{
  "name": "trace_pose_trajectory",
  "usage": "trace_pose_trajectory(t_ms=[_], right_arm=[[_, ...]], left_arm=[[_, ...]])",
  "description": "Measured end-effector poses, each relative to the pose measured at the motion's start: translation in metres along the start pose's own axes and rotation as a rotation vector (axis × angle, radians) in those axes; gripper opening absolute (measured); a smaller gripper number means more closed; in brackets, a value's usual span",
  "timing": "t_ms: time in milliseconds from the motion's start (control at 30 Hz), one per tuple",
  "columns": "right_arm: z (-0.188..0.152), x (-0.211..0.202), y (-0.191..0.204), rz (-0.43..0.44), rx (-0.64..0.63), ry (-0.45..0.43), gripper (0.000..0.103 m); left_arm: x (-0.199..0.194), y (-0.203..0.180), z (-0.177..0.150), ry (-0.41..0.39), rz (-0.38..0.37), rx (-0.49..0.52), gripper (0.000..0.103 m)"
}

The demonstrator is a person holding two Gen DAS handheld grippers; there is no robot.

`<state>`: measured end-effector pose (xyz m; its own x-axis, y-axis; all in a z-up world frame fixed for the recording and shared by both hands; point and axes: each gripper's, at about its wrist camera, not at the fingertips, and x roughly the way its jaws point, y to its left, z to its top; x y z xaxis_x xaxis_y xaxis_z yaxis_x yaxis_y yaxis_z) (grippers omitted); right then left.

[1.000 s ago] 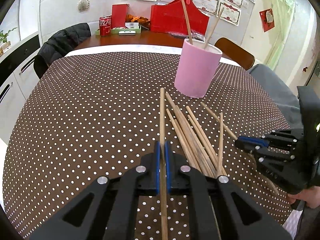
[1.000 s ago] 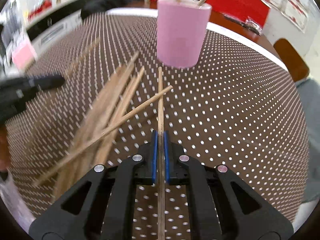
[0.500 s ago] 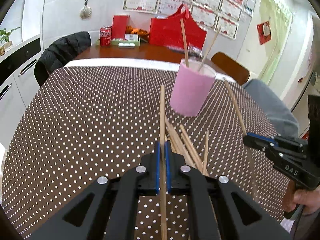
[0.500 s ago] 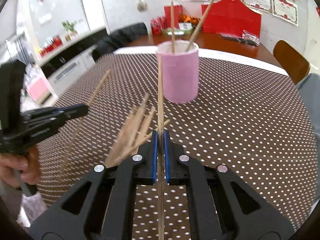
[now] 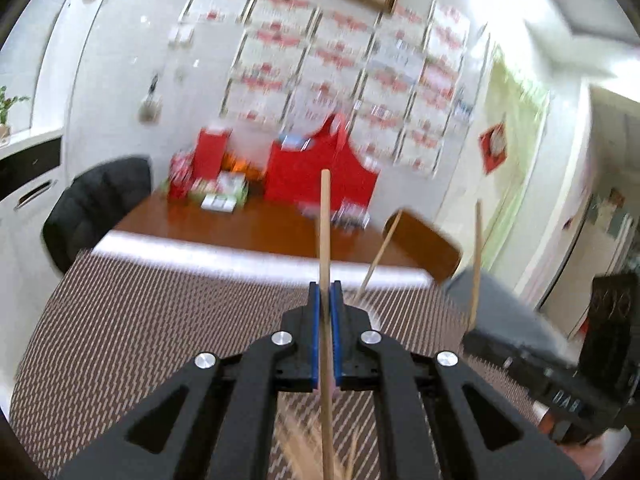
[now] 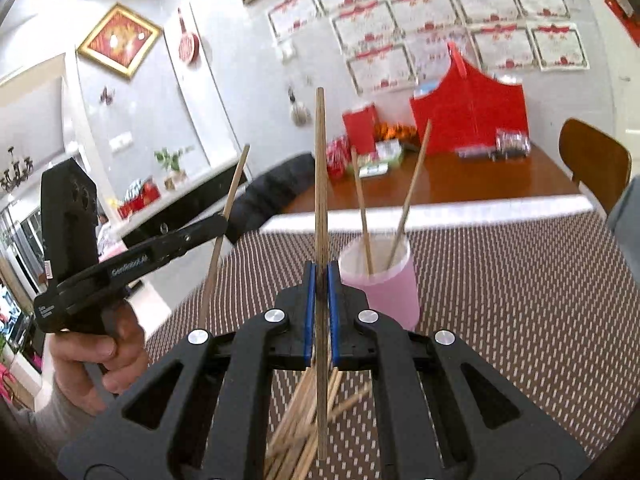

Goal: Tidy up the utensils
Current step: 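Raise both held chopsticks and lower them into the pink cup, then open both grippers to drop the chopsticks into the cup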

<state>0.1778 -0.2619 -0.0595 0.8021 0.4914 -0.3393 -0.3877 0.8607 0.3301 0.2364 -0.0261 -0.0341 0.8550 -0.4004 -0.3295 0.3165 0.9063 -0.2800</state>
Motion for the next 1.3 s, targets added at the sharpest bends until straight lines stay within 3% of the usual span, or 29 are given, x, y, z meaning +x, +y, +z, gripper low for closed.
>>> trace_pose_trajectory(t_ms=[233,433,767,1100,1133,1167,1233,1267,1300], right_arm=[[0.071,0.013,-0.015,0.013,0.019,-0.150,0.006],[0.100,0.041,-0.026,-0.024,0.023,-0.212,0.006],[0.085,0.084,-0.045,-0.083,0.011,-0.183,0.006],[0.059,0.106,-0.061,-0.094,0.048,-0.110,0.008],[0.058,0.106,-0.063,-0.100,0.055,-0.101,0.008],[0.057,0.104,-0.064,-0.105,0.060,-0.100,0.012],[0.055,0.094,-0.067,-0.119,0.085,-0.124,0.054],[0.053,0.088,-0.068,-0.126,0.095,-0.145,0.084],[0.053,0.080,-0.069,-0.129,0.103,-0.173,0.090]], left_arm=[[0.028,-0.023,0.052,-0.224,-0.086,-0.001,0.005],[0.067,-0.035,0.059,-0.301,-0.051,0.042,0.005],[0.116,-0.023,0.032,-0.268,-0.006,0.033,0.005],[0.131,-0.016,0.004,-0.208,0.024,0.049,0.006],[0.129,-0.016,0.002,-0.204,0.026,0.053,0.011],[0.125,-0.017,0.001,-0.204,0.032,0.061,0.033],[0.114,-0.017,0.000,-0.220,0.046,0.059,0.055],[0.109,-0.015,0.000,-0.230,0.054,0.049,0.066],[0.102,-0.013,0.001,-0.234,0.051,0.040,0.071]])
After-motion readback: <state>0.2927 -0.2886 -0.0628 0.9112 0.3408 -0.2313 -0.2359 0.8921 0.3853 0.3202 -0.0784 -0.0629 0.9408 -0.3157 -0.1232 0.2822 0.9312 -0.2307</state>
